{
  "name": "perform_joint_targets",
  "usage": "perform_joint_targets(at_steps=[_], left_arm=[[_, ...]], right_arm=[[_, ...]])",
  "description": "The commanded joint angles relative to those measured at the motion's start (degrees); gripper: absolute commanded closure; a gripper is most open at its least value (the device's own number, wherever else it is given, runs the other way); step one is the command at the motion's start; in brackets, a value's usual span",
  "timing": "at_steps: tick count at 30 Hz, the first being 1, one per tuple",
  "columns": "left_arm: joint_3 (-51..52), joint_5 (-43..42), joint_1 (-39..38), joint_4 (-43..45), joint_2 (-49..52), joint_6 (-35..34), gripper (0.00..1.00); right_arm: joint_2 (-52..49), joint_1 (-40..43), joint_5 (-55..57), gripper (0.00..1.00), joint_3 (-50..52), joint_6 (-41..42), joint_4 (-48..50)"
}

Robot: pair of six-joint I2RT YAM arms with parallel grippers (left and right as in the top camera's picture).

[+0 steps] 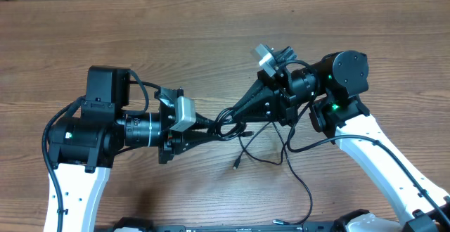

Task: Untangle cables

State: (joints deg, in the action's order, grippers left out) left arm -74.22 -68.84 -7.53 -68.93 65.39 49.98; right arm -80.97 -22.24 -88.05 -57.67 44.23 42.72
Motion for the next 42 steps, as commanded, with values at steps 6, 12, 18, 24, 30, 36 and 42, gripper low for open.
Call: perform_joint_targets(at_steps=[6,12,18,24,30,36,42], left_arm=[[-0.9,-2.6,-0.4,0.1,0.2,2.7,0.96],[-0.9,-2.8,-0.4,-0.2,0.2,2.6,0.96],[-0.9,-1.3,-0.3,-0.3,0.2,0.6,0.96],[-0.9,0.4,-0.3,-0.2,0.2,-0.6,0.96],[-1.0,8.0,-0.3,-0.2,0.1,-8.0,0.96],[-1.0,15.2,0.8,4.9,-1.7,-22.0,0.96],[-1.0,25.7,0.8,9.7,-2.1,-35.5,0.96]], right_arm=[[1.1,-0.3,-1.6,0.92,-0.2,2.5,0.5],[1.1,-0.2,-1.6,0.85,-0.2,2.5,0.5],[1.1,-0.2,-1.6,0.0,-0.2,4.0,0.5],[1.1,0.7,-1.6,0.0,-0.2,5.4,0.5],[1.1,5.0,-1.4,0.0,-0.2,10.6,0.3],[1.1,11.4,2.8,0.0,-0.2,22.9,-1.5],[1.1,11.6,9.4,0.0,-0.1,20.1,-17.5]])
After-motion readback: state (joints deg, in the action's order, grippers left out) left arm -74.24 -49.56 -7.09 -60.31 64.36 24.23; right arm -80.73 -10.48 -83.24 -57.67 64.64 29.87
